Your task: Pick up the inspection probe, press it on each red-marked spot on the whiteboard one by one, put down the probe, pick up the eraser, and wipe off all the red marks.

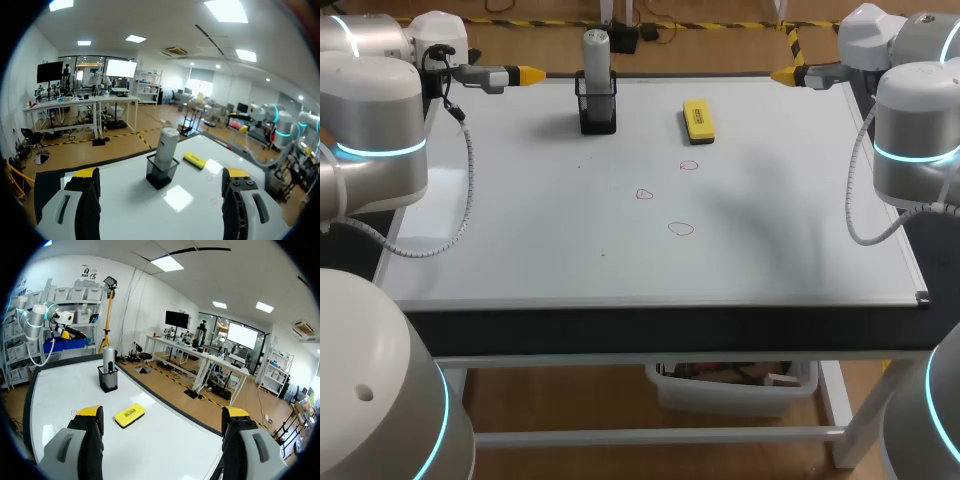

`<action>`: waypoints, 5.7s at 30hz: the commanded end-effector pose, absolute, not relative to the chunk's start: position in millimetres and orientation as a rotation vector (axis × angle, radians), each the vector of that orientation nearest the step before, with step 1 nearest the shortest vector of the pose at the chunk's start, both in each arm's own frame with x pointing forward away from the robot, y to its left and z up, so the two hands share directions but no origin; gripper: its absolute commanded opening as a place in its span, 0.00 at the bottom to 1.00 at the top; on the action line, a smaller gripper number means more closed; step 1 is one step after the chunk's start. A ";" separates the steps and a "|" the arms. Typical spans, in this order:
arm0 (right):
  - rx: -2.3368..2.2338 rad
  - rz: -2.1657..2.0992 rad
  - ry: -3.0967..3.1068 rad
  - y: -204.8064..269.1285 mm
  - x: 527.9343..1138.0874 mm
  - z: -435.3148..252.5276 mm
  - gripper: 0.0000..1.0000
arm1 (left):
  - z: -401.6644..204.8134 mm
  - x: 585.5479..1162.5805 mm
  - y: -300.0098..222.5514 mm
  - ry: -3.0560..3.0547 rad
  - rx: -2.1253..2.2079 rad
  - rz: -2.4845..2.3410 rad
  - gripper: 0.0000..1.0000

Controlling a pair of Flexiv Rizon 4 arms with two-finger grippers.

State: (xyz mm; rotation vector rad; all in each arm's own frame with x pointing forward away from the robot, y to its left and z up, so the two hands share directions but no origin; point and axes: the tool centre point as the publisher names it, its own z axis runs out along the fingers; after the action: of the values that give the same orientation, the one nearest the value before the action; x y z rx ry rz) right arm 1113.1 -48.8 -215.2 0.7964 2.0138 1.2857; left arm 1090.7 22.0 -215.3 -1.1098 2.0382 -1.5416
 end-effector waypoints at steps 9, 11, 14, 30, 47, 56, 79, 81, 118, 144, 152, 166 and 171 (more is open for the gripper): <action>0.795 1.287 2.013 -49.1 1113.5 -215.8 1.00 | -215.9 1091.0 22.1 2.037 -1.109 -1.544 1.00; 0.795 1.287 2.013 -49.1 1113.5 -215.8 1.00 | -215.9 1091.0 22.1 2.037 -1.109 -1.544 1.00; 0.795 1.287 2.013 -49.1 1113.5 -215.8 1.00 | -215.9 1091.0 22.1 2.037 -1.109 -1.544 1.00; 0.795 1.287 2.013 -49.1 1113.5 -215.8 1.00 | -215.9 1091.0 22.1 2.037 -1.109 -1.544 1.00; 0.795 1.287 2.013 -49.1 1113.5 -215.8 1.00 | -215.9 1091.0 22.1 2.037 -1.109 -1.544 1.00; 0.795 1.287 2.013 -49.1 1113.5 -215.8 1.00 | -215.9 1091.0 22.1 2.037 -1.109 -1.544 1.00; 0.795 1.287 2.013 -49.1 1113.5 -215.8 1.00 | -219.7 1104.2 23.8 2.082 -1.006 -1.607 1.00; 0.795 1.287 2.013 -49.1 1113.5 -215.8 1.00 | -220.2 1109.2 22.0 2.102 -0.955 -1.634 1.00; 0.795 1.287 2.013 -49.1 1113.5 -215.8 1.00 | -264.0 1181.2 -68.1 2.237 -0.099 -2.223 1.00; 0.795 1.287 2.013 -49.1 1113.5 -215.8 1.00 | -276.3 1201.9 -128.2 2.226 -0.097 -2.268 1.00; 0.795 1.287 2.013 -49.1 1113.5 -215.8 1.00 | -280.6 1208.0 -143.4 2.225 -0.133 -2.271 1.00; 0.795 1.287 2.013 -49.1 1113.5 -215.8 1.00 | -283.6 1213.5 -148.9 2.246 -0.166 -2.252 1.00; 0.795 1.287 2.013 -49.1 1113.5 -215.8 1.00 | -284.9 1214.0 -149.7 2.263 -0.155 -2.249 0.43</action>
State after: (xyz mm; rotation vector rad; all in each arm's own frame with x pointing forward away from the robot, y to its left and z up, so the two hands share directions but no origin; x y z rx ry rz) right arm 1113.1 -48.7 -215.2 0.7966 2.0138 1.2855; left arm 1206.3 -149.4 -282.0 -0.2292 2.2286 -2.2022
